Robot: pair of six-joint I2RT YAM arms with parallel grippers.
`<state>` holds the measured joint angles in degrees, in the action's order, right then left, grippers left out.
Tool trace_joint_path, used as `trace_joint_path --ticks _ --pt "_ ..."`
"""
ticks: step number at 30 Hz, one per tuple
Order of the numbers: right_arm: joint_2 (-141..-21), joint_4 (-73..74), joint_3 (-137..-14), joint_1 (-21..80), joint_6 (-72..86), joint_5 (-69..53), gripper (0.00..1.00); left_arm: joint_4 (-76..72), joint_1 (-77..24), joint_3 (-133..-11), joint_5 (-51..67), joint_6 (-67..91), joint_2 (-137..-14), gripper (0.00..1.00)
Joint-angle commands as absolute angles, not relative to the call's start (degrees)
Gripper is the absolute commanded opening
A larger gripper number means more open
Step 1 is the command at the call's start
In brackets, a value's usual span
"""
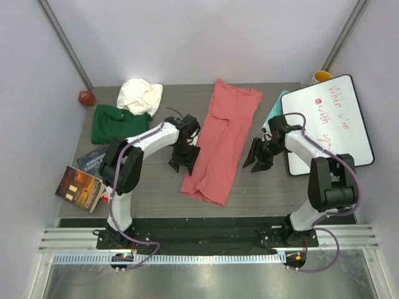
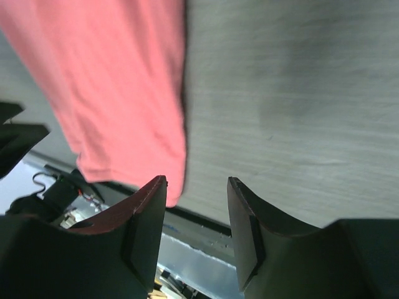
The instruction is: Fold and stack the t-shirts
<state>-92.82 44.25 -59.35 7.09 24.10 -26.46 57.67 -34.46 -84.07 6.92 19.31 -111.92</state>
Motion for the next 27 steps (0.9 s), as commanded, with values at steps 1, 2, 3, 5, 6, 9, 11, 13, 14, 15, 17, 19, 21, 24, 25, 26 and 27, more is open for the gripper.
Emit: trace_joint_path --ticks 1,2,3,5,6,9,11,13,14,15,17,19,21,24,25,26,27 --pt "-87.90 42.63 -55.47 8.43 24.52 -32.25 0.50 54.06 -32.43 -84.20 17.99 19.86 -114.52 0.58" --pt "-87.54 42.37 -54.68 8.96 24.61 -32.86 0.51 53.70 -32.17 -83.68 19.32 19.78 -114.70 0.59" --pt "-87.02 42.28 -53.80 9.05 24.52 -34.09 0.51 53.27 -31.65 -83.50 20.29 19.51 -115.05 0.59" --pt "-86.66 42.10 -50.90 9.49 24.35 -34.10 0.52 53.35 -31.20 -83.15 20.92 19.07 -115.84 0.58" --pt "-86.31 41.58 -49.93 9.75 24.26 -33.49 0.52 53.61 -30.68 -82.80 20.57 18.90 -116.01 0.58" --pt "-85.43 40.43 -46.59 10.11 24.70 -33.40 0.52 53.70 -29.28 -81.48 18.90 18.54 -114.79 0.58" --pt "-84.73 39.12 -44.65 10.37 25.66 -33.40 0.52 53.26 -28.22 -79.64 18.28 19.24 -113.04 0.59" --pt "-84.03 37.98 -42.38 10.98 26.63 -33.66 0.53 52.82 -26.46 -78.14 18.37 20.04 -112.33 0.59" --pt "-83.94 36.66 -41.58 11.25 27.85 -33.84 0.53 52.74 -26.11 -76.48 18.54 20.04 -112.06 0.59" --pt "-83.85 35.87 -40.79 11.69 28.47 -34.01 0.53 52.56 -25.58 -75.68 18.81 20.04 -112.15 0.59" --pt "-83.58 33.24 -38.77 13.18 30.66 -34.63 0.53 52.38 -25.40 -74.19 18.90 20.04 -112.41 0.59" --pt "-83.67 31.47 -37.62 15.36 32.16 -34.80 0.53 51.95 -25.40 -73.48 19.60 20.30 -112.59 0.59" --pt "-84.63 28.84 -37.01 17.22 34.09 -34.98 0.53 51.68 -25.40 -72.86 19.25 20.57 -113.20 0.58" --pt "-86.48 25.32 -36.48 20.21 36.38 -34.63 0.53 50.89 -25.40 -71.72 19.42 20.74 -113.82 0.58" --pt "-86.92 24.53 -36.39 20.74 36.91 -34.63 0.54 50.63 -25.40 -71.20 20.03 20.74 -113.91 0.58" --pt "-87.62 22.69 -36.30 21.61 37.61 -34.45 0.54 50.10 -25.40 -70.93 20.30 20.74 -113.91 0.58" --pt "-88.06 21.81 -36.21 21.88 38.40 -34.45 0.54 49.92 -25.40 -70.75 20.56 20.83 -114.08 0.58"
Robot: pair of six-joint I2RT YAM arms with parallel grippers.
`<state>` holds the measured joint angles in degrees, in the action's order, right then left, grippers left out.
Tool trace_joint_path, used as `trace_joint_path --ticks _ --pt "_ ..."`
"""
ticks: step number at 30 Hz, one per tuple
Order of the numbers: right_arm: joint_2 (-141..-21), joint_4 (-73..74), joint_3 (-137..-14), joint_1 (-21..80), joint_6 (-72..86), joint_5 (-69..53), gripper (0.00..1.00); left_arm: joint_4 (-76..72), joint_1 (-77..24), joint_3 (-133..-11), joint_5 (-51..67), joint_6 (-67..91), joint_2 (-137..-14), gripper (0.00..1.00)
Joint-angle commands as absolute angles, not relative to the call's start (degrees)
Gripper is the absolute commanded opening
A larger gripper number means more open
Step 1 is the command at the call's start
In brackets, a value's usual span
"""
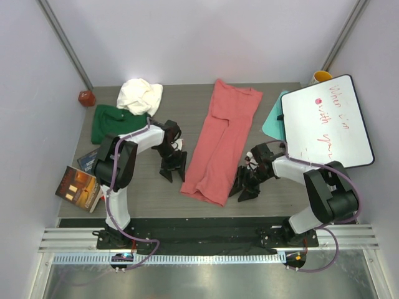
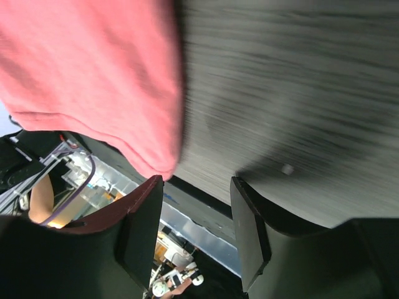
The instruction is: Fold and stack the t-shirts
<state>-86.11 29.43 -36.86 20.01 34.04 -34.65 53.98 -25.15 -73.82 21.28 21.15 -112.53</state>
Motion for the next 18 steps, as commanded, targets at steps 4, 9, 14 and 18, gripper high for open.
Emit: trace_joint_path --ticks 4,9,14,18 --pt "-91.66 19.34 -37.61 23.20 38.85 -34.10 0.54 49.40 -25.40 -70.49 21.62 21.09 -115.22 0.58" --pt "-94.92 18.72 -39.11 25.66 38.41 -33.13 0.54 48.78 -25.40 -70.23 23.02 21.09 -115.49 0.57" --pt "-97.12 16.70 -38.41 27.59 38.76 -32.78 0.54 47.81 -25.40 -69.35 25.05 21.44 -116.45 0.57" --pt "-97.12 16.26 -37.36 28.91 39.02 -32.26 0.54 47.02 -25.40 -68.73 25.05 21.62 -116.46 0.56"
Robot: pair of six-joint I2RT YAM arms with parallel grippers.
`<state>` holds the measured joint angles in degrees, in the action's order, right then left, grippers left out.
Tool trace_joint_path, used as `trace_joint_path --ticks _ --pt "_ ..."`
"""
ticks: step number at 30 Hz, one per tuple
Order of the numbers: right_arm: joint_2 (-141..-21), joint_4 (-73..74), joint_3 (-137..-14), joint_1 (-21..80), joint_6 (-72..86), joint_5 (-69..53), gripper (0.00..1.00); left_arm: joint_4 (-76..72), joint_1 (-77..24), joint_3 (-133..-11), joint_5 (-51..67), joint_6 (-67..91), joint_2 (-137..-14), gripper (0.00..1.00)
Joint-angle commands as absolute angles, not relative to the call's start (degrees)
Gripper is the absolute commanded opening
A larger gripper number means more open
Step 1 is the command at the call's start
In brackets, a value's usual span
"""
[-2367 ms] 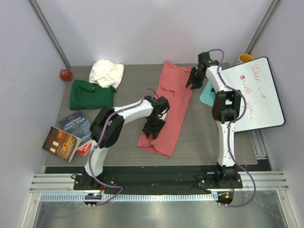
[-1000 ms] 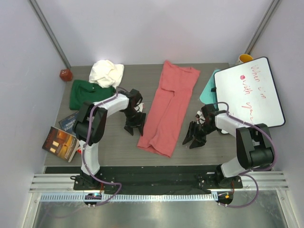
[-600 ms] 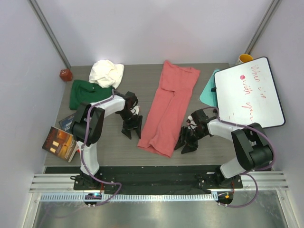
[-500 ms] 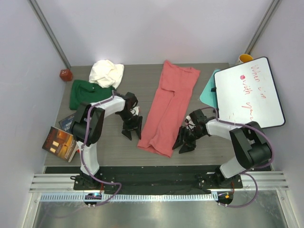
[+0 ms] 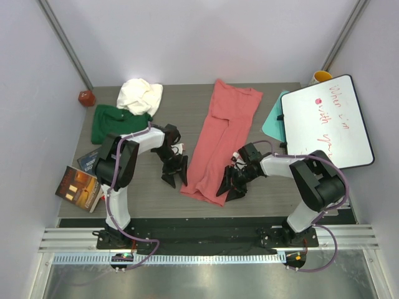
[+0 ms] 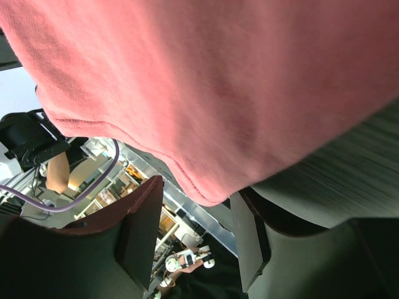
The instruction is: Fold and stack the t-shirts
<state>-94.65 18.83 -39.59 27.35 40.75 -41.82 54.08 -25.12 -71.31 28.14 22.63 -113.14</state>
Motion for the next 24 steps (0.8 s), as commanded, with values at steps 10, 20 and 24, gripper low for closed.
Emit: trace_joint_path --ticks 10,20,24 --pt "-97.12 15.47 -35.86 29.09 39.37 -31.99 0.51 44.83 -26.54 -68.47 26.46 22.32 -118.48 0.52" --pt "-97.12 14.68 -35.16 29.18 40.25 -31.73 0.28 44.47 -27.07 -68.12 26.89 22.32 -119.00 0.17" --pt "-96.86 14.94 -35.68 29.18 39.99 -31.73 0.08 44.39 -27.07 -68.29 26.90 22.33 -119.09 0.03"
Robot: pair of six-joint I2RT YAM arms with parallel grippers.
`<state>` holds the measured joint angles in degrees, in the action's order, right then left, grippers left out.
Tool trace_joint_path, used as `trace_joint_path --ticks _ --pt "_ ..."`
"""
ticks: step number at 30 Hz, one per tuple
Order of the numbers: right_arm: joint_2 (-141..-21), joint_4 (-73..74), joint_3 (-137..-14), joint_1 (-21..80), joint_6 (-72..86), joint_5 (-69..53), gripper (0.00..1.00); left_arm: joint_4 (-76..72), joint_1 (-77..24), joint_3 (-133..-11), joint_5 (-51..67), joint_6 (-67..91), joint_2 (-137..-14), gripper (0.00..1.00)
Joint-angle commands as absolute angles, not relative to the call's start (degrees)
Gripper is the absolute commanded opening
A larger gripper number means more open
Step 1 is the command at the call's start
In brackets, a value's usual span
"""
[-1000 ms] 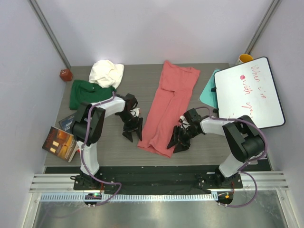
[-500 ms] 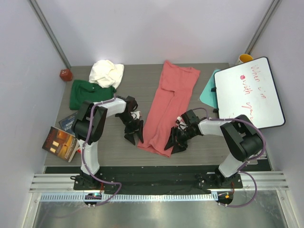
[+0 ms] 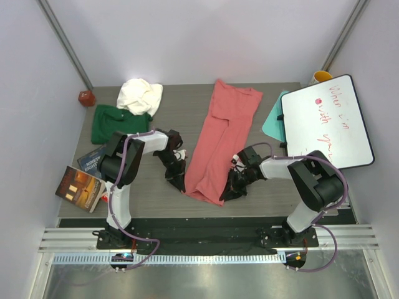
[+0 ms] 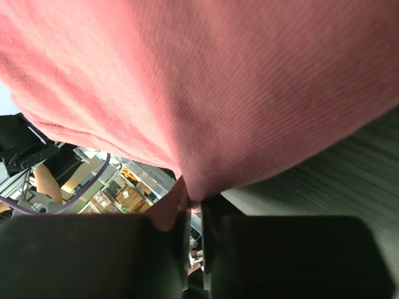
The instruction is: Fold and stack the t-shirts
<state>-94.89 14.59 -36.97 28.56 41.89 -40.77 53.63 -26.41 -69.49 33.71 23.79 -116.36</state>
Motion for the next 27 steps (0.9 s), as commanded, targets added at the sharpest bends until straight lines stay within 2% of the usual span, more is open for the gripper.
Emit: trace_joint_path --ticks 1,2,8,16,27 --pt "-96.59 15.29 -35.77 29.18 39.90 -31.47 0.06 44.47 -26.98 -68.29 26.89 22.41 -118.92 0.02" --pt "-96.42 15.82 -36.64 29.18 39.55 -31.46 0.01 44.65 -27.07 -68.55 26.72 22.50 -118.74 0.00" --pt "-89.92 22.23 -42.97 29.18 39.55 -30.41 0.01 48.94 -27.07 -71.54 26.28 22.85 -113.57 0.00" --pt "-84.73 30.32 -49.12 29.18 38.67 -28.39 0.01 54.58 -26.98 -79.79 19.26 23.55 -108.02 0.00" --pt "-89.03 37.00 -63.10 28.13 34.02 -22.68 0.01 59.76 -25.14 -104.22 16.17 23.38 -116.80 0.00"
